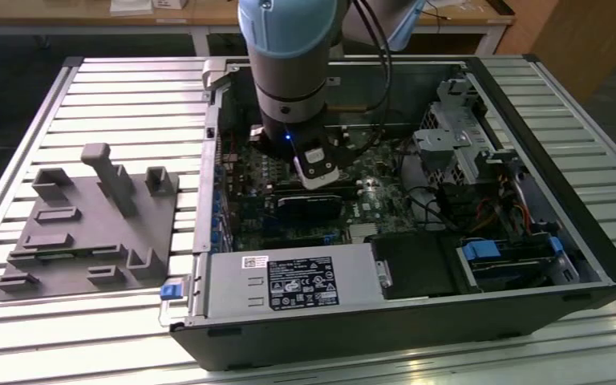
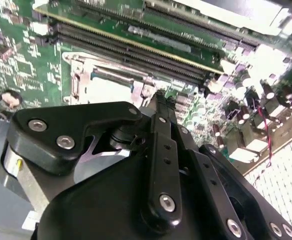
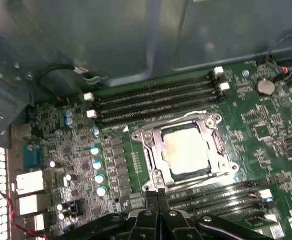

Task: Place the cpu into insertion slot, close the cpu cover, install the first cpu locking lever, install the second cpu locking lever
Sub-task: 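Install the second cpu locking lever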

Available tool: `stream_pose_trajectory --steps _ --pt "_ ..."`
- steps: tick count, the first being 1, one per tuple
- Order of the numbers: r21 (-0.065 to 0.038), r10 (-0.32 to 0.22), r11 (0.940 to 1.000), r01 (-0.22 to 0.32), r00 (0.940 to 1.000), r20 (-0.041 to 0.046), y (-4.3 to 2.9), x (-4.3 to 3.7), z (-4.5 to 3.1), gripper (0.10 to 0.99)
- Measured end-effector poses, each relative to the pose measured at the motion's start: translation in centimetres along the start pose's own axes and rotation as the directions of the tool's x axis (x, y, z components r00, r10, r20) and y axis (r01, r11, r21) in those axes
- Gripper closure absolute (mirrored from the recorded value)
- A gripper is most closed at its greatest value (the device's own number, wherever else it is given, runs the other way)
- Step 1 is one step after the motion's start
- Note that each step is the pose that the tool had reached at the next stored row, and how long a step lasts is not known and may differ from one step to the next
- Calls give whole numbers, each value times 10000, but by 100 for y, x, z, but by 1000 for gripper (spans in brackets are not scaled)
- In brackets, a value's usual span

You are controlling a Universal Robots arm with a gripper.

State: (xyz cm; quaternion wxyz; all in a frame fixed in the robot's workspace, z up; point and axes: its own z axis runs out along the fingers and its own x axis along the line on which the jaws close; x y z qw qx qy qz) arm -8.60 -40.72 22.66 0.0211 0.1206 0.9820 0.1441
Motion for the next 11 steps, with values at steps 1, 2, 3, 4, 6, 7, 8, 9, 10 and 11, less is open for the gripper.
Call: stream_pose_trajectory --steps 1,2,3,4,6,7,8,9,10,11 --pt "6 22 10000 -22 10000 9 4 -7 2 980" --pt "10 43 10000 -43 10000 16 9 -22 3 980" --pt "10 59 10000 -59 10000 20 14 -42 5 980" --pt "11 71 10000 -71 10000 24 21 -68 8 980" --pt "12 87 10000 -87 10000 30 36 -120 13 980" --pt "15 94 10000 -94 10000 33 43 -147 15 980" --pt "19 102 9999 -102 9999 36 51 -174 18 980" --pt "26 110 9999 -110 9999 40 59 -201 20 980" --pt "36 116 9999 -116 9999 45 67 -228 23 980" --pt "46 122 9999 -122 9999 50 76 -256 26 980"
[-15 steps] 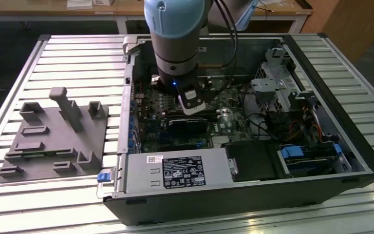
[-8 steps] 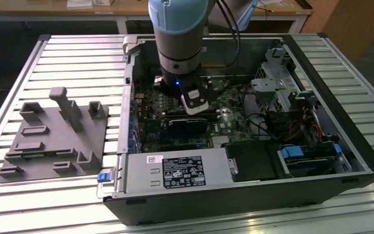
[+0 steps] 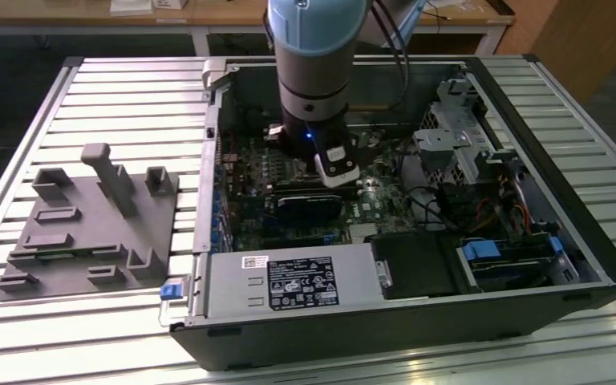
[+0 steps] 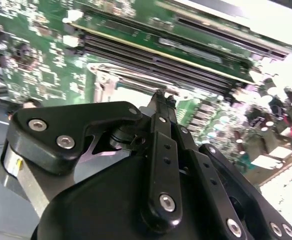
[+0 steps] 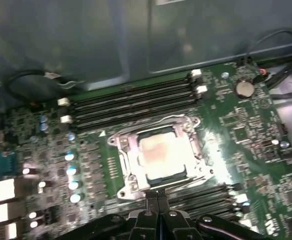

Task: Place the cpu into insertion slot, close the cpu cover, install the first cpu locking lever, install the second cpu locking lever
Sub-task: 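Install the second cpu locking lever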

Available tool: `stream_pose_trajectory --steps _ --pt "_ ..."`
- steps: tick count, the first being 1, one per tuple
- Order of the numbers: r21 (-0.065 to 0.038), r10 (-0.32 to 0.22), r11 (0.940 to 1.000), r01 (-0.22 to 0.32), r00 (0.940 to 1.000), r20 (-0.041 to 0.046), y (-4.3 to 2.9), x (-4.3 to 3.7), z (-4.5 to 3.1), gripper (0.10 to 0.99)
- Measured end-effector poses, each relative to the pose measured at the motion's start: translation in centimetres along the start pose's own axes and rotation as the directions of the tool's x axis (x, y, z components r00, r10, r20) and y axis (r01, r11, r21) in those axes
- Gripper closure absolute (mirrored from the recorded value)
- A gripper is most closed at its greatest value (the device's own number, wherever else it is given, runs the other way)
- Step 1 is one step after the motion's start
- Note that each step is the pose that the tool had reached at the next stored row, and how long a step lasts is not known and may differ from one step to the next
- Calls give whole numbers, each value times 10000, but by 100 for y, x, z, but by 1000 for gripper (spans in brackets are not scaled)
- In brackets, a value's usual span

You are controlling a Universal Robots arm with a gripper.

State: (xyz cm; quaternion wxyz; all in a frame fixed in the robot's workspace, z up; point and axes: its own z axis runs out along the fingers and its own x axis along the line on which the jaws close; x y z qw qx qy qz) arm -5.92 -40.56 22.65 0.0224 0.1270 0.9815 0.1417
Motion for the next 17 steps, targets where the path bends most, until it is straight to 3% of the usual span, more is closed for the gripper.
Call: stream_pose_trajectory --steps 3,7,17 --pt "40 8 10000 -8 10000 13 34 -60 11 980" --pt "150 1 9999 -2 10000 41 107 -76 33 980" --pt "644 -45 9979 34 9999 164 338 -43 101 980"
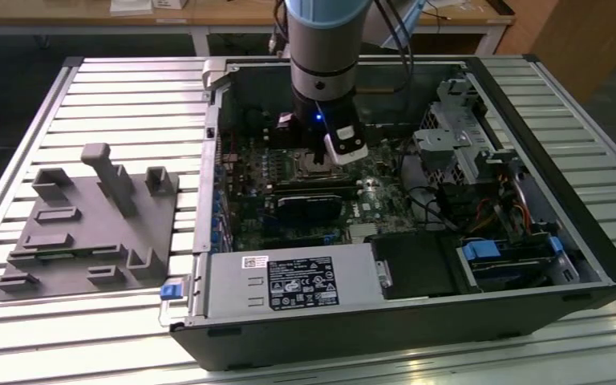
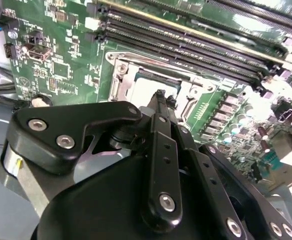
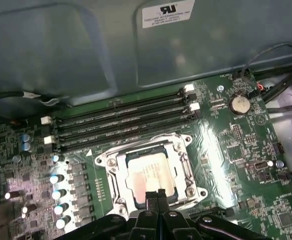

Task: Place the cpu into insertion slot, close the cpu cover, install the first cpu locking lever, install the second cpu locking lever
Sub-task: 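Install the second cpu locking lever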

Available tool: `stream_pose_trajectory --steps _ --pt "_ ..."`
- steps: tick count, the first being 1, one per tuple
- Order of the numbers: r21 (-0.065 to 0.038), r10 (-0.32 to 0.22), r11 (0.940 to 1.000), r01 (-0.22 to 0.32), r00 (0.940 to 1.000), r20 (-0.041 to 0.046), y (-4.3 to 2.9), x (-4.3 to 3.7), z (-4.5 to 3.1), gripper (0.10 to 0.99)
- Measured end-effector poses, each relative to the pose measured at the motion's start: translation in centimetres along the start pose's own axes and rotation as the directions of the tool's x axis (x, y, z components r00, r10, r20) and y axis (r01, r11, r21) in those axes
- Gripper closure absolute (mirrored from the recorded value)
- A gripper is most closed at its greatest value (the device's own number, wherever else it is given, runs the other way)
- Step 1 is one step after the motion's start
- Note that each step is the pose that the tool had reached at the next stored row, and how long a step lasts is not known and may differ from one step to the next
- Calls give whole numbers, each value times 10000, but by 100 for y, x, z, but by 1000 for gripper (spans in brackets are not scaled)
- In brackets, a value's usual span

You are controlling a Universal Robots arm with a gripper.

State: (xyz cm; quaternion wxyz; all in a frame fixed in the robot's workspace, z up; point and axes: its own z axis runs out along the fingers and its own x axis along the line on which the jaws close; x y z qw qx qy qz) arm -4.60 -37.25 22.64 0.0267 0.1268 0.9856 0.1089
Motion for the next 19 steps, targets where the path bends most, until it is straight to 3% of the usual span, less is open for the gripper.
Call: stream_pose_trajectory --steps 16,19 --pt "877 -83 9961 63 9997 217 250 -13 58 980" --pt "944 -90 9955 67 9997 234 261 -11 60 980"
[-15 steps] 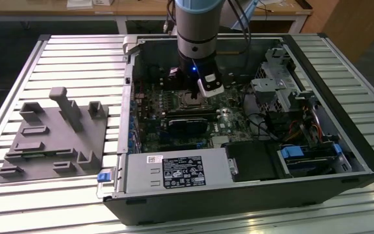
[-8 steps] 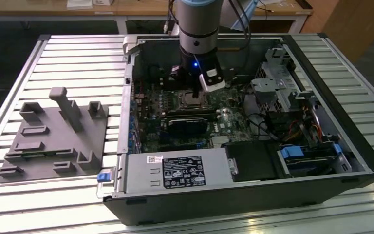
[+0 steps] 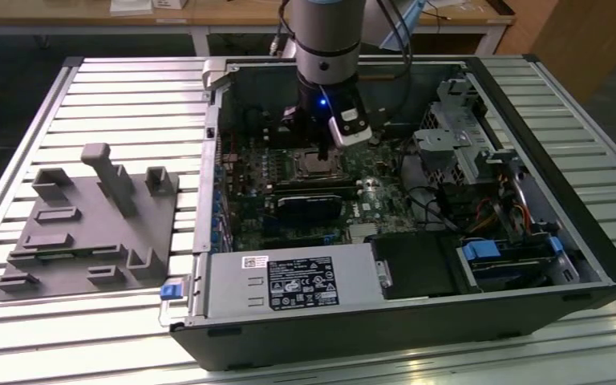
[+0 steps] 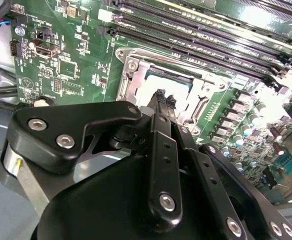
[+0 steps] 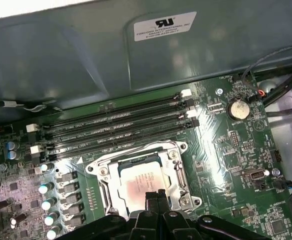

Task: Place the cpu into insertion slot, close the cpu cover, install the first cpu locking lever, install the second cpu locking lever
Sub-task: 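Install the second cpu locking lever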

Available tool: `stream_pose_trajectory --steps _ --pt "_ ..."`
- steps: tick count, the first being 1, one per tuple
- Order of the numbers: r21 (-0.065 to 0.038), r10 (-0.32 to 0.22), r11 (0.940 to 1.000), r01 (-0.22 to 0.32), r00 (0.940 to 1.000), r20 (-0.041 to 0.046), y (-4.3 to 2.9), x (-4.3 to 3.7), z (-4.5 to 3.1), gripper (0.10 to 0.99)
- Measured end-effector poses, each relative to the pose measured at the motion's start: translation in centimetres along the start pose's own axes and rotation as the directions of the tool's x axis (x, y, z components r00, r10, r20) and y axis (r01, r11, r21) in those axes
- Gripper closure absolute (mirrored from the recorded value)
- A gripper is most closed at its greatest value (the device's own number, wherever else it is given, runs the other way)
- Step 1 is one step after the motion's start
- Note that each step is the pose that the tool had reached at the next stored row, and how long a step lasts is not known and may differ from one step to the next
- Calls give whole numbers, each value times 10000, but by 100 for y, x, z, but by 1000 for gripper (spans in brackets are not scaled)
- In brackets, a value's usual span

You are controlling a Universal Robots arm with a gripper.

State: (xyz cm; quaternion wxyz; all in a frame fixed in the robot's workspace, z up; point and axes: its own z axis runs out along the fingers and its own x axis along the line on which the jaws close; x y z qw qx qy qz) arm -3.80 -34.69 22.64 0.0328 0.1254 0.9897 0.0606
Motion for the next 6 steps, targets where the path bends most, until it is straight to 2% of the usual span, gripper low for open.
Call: stream_pose_trajectory --steps 6 --pt "9 0 10000 0 10000 3 7 2 1 980"
